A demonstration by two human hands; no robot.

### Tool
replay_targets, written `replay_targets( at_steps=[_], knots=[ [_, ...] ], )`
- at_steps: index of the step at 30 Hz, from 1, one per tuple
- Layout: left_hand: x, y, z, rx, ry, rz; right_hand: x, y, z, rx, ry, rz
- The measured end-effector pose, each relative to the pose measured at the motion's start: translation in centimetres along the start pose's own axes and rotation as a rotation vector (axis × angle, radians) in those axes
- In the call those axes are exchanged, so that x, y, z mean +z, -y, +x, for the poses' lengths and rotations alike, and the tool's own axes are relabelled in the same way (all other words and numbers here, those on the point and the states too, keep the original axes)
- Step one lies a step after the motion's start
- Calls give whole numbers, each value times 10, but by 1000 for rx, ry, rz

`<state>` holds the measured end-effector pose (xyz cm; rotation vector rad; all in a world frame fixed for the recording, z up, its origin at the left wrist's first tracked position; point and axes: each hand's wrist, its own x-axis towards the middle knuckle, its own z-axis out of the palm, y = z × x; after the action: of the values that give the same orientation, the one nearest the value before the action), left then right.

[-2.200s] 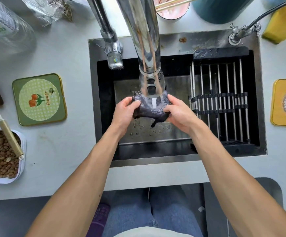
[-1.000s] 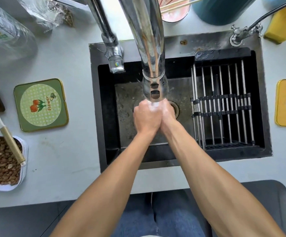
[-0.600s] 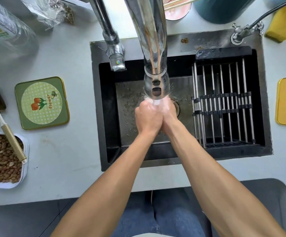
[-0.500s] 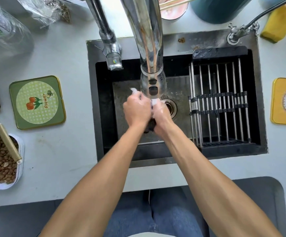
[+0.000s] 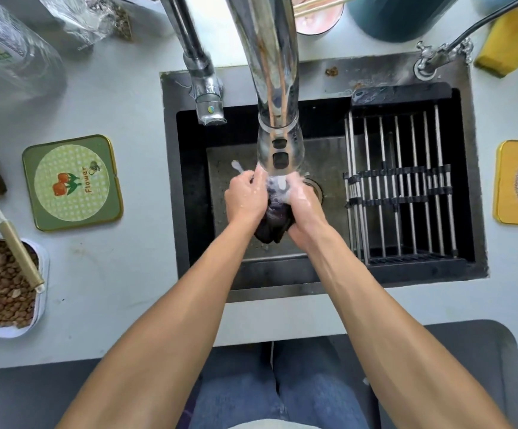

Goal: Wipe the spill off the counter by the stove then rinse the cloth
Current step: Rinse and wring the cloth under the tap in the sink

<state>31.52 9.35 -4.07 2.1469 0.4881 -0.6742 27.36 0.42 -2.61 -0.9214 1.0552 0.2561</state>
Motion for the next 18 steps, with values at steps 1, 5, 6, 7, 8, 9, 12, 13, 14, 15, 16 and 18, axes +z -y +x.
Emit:
replay_targets(
  at_steps=[1,5,6,7,8,9,12,13,14,15,16,18],
  knots=[
    [0,5,-1,7,17,-13,-3,2,1,-34,-10,4],
    [13,9,-29,132,65,-72,-3,3,6,-56,-83,-76],
    [16,5,-36,141,60,-97,0,0,3,-23,-92,-117],
    [17,1,-38,132,39,-117,2,-3,1,-2,-85,-129],
    [17,-2,-36,120,1,-123,4,-7,-1,1,-67,-121],
    [16,-3,-30,103,-33,-103,5,-10,-3,-8,-50,-119],
    [6,7,-10,18,-31,-51,-3,-10,-7,-70,4,-155],
    [3,11,-8,15,-26,-67,-7,-8,-7,-93,20,-167],
    [0,13,-8,29,-25,-95,-10,-7,-6,-116,21,-177],
    [-2,15,-9,52,-24,-122,-13,-5,-3,-139,5,-204],
    [-4,16,-13,87,-27,-142,-16,-3,-1,-161,-21,-257],
    [-4,16,-22,170,-44,-140,-21,0,2,-173,-29,-396]
  ],
)
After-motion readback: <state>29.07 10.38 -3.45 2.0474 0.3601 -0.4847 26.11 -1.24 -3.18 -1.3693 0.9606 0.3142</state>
